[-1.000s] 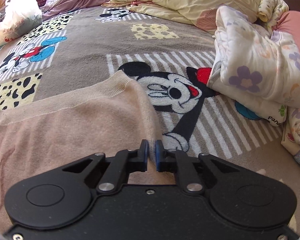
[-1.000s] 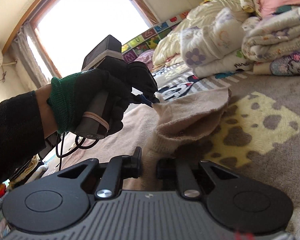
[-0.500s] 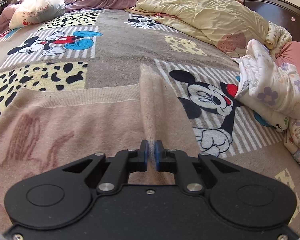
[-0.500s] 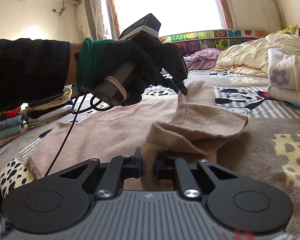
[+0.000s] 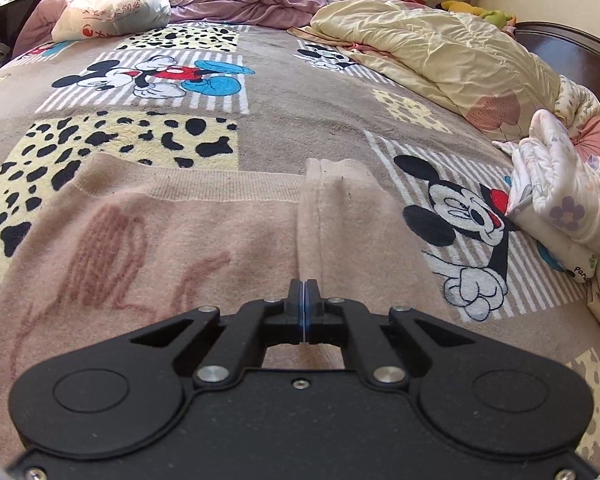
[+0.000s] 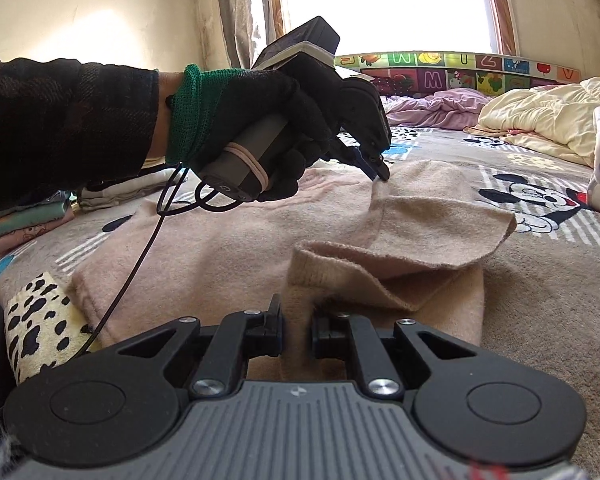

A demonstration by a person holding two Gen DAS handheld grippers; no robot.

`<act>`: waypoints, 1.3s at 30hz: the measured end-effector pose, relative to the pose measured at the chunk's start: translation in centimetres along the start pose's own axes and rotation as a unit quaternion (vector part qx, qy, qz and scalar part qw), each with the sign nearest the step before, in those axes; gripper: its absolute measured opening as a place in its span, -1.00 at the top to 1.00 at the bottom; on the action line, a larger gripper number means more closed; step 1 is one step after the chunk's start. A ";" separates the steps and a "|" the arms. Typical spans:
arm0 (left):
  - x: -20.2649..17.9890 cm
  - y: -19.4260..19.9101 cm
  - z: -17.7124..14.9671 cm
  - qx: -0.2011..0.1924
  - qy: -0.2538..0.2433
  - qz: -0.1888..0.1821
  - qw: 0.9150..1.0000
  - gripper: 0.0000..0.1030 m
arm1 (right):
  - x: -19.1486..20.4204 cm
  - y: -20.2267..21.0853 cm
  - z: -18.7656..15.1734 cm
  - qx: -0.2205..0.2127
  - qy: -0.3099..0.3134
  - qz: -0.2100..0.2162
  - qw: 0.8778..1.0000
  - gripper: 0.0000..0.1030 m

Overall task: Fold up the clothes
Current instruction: 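Lift the garment edge with the left tool and fold it over the middle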

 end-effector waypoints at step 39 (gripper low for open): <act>-1.5 14.5 -19.9 -0.009 -0.076 -0.023 0.997 0.78 | -5.7 6.2 -1.4 -0.018 -0.133 -0.009 0.991 0.07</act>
Point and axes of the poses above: each gripper's, at about its wrist camera, not at the fingertips, and y roughly against the way its jaws point, x to its left, z to its top, the point moved 9 cm from there along -y, roughly the way its jaws point, and after that the axes turned 8 degrees about y, right-handed, at the moved point
